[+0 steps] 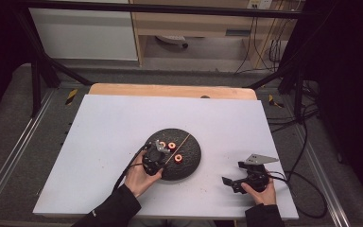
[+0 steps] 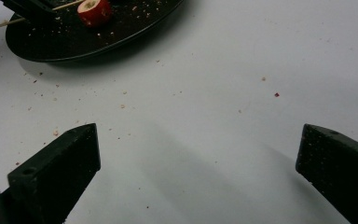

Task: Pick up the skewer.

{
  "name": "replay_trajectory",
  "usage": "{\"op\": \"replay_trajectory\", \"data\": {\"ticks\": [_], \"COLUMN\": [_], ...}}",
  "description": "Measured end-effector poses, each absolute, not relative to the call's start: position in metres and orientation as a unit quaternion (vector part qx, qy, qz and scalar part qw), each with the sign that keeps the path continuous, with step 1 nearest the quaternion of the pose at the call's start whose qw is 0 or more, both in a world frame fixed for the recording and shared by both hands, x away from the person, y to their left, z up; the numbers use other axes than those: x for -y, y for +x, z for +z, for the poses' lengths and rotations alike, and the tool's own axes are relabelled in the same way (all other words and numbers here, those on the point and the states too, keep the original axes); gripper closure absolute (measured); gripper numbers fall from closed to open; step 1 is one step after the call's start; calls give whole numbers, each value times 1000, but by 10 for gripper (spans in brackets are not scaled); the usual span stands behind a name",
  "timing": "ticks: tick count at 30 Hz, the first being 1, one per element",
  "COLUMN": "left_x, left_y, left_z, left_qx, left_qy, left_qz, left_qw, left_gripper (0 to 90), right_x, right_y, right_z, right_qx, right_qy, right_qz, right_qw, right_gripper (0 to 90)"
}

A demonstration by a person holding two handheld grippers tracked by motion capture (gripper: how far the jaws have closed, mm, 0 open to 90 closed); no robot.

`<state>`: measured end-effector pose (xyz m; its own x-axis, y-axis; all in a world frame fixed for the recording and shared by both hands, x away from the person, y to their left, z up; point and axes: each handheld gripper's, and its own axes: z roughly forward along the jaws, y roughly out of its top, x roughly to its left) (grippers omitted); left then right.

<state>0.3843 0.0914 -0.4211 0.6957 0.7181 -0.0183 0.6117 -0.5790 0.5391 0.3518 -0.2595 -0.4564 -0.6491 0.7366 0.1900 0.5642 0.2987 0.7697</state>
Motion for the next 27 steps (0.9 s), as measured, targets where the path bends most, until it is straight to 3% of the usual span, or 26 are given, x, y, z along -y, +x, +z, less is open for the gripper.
{"op": "replay_trajectory", "data": {"ticks": [10,27], "left_x": [-92,-121], "left_y": [383,372], "left_z": [-421,-409], "left_qx": [-383,-373], "left_qy": [878,862], "left_qz": [106,112], "left_qw": [265,324], "left_gripper": [879,881], "right_x": [259,259], "right_y": [352,352], "right_z": [-457,-457], "right_qx": [-800,-800], "right_qy": [406,409], "right_qz": [430,427], "right_qw": [100,100], "right_gripper": [6,6]}}
